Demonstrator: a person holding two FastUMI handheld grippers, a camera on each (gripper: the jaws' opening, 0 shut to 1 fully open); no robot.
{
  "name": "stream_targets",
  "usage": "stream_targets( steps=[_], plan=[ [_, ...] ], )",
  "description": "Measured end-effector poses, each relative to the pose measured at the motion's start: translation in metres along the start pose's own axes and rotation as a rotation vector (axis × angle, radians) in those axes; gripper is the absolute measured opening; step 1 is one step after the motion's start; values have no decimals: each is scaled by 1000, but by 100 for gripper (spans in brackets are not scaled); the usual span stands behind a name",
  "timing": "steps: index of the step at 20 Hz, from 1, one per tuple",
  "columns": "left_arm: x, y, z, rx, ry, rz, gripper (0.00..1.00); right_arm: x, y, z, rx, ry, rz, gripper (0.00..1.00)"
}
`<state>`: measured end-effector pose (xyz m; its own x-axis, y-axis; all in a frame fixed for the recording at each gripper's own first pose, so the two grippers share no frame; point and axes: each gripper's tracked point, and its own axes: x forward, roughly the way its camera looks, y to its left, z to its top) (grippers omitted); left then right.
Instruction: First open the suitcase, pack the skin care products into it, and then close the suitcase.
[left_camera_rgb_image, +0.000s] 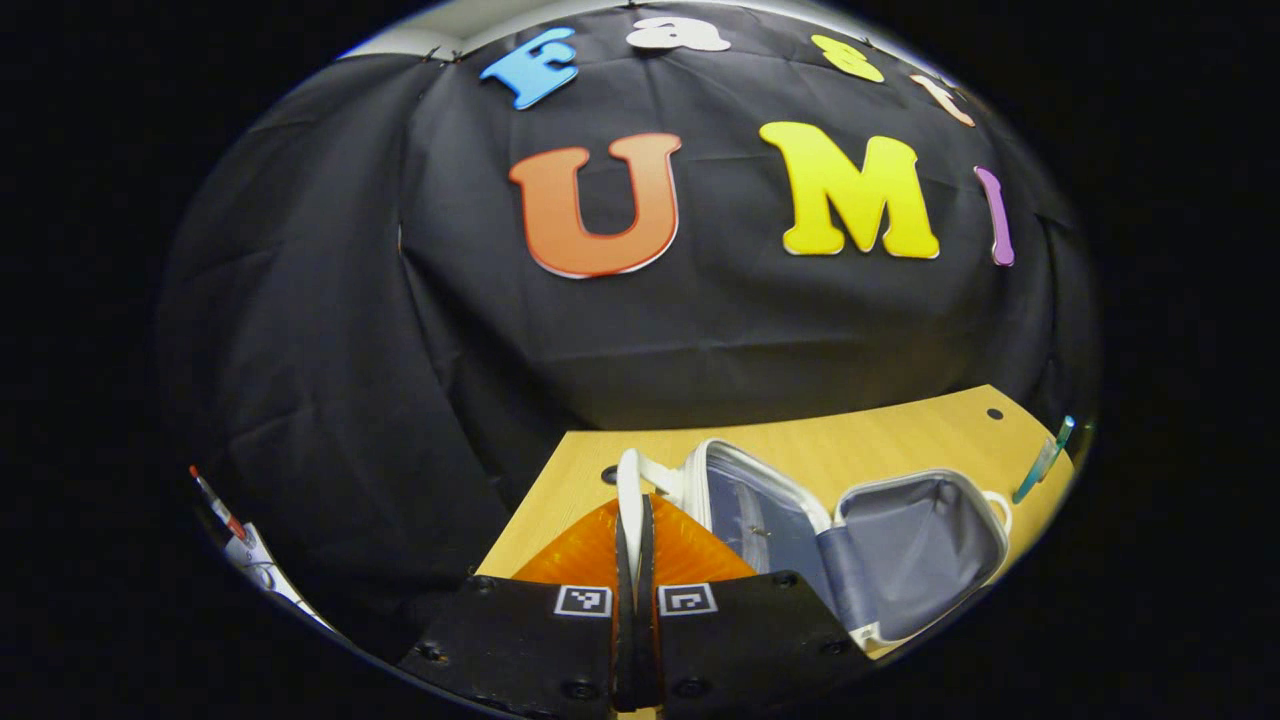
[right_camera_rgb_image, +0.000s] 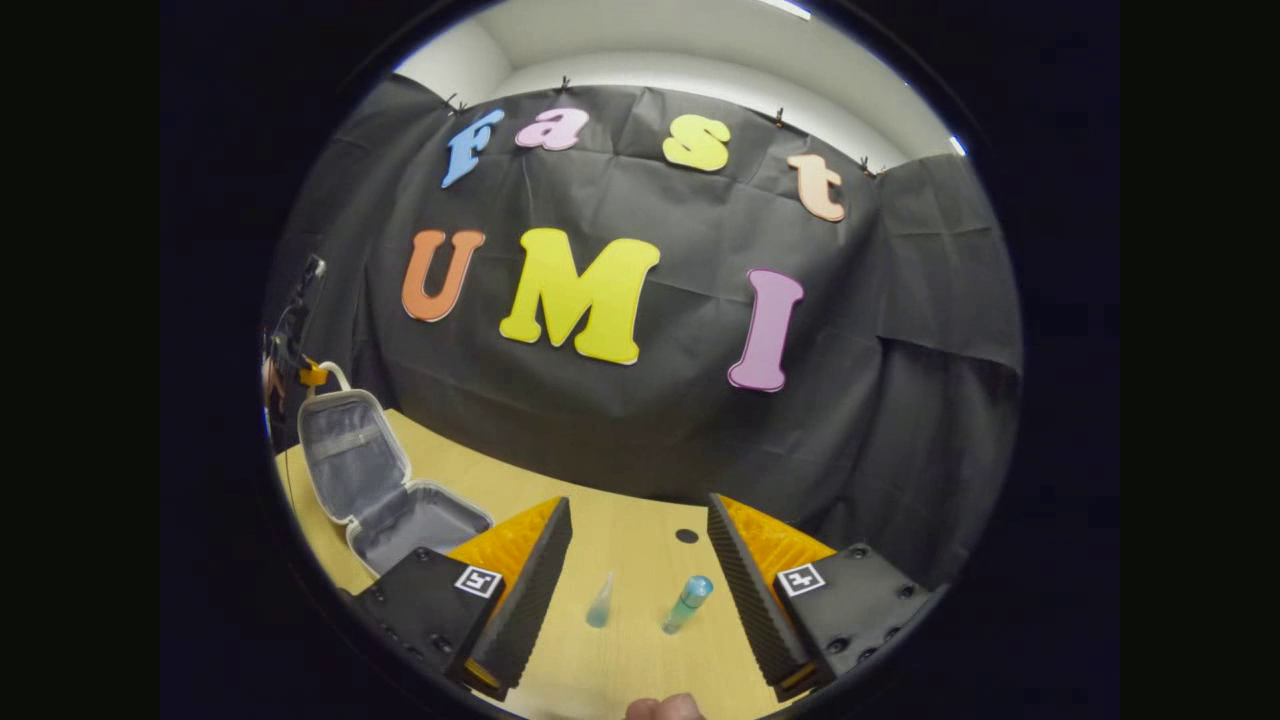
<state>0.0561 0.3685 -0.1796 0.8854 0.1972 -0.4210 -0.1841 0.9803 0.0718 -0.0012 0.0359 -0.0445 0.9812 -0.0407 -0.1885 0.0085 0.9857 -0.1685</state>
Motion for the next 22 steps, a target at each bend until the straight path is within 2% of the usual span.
stream_targets(
  steps=[5, 9, 12, 13, 14, 15, 16, 17, 18, 19, 20, 22],
  plan=[
    [36, 16, -91, -161, 164, 6, 6, 6, 22, 1, -48, 27, 10, 81],
    [50, 16, -138, -317, 234, 0, 7, 6, 31, 0, -76, 34, 25, 82],
    [52, 18, -147, -355, 240, -8, 12, 8, 32, -4, -72, 45, 29, 82],
    [48, 18, -152, -345, 268, -9, 17, 7, 31, -5, -68, 48, 29, 82],
    [51, 22, -156, -334, 270, 6, 12, 7, 31, -7, -61, 49, 29, 82],
    [51, 25, -152, -328, 260, 14, 37, 6, 30, -9, -55, 55, 31, 82],
    [49, 29, -147, -319, 248, 26, 41, 6, 28, -12, -49, 56, 32, 82],
    [45, 30, -141, -311, 236, 36, 65, 6, 27, -13, -46, 58, 32, 82],
    [40, 29, -135, -300, 224, 38, 55, 5, 24, -14, -41, 55, 32, 82],
    [33, 26, -126, -285, 211, 36, 85, 5, 20, -13, -32, 49, 30, 82],
    [28, 21, -116, -264, 196, 37, 100, 5, 16, -13, -22, 43, 29, 82],
    [11, 10, -91, -219, 150, 50, 97, 6, 5, -14, 0, 33, 23, 82]
  ],
)
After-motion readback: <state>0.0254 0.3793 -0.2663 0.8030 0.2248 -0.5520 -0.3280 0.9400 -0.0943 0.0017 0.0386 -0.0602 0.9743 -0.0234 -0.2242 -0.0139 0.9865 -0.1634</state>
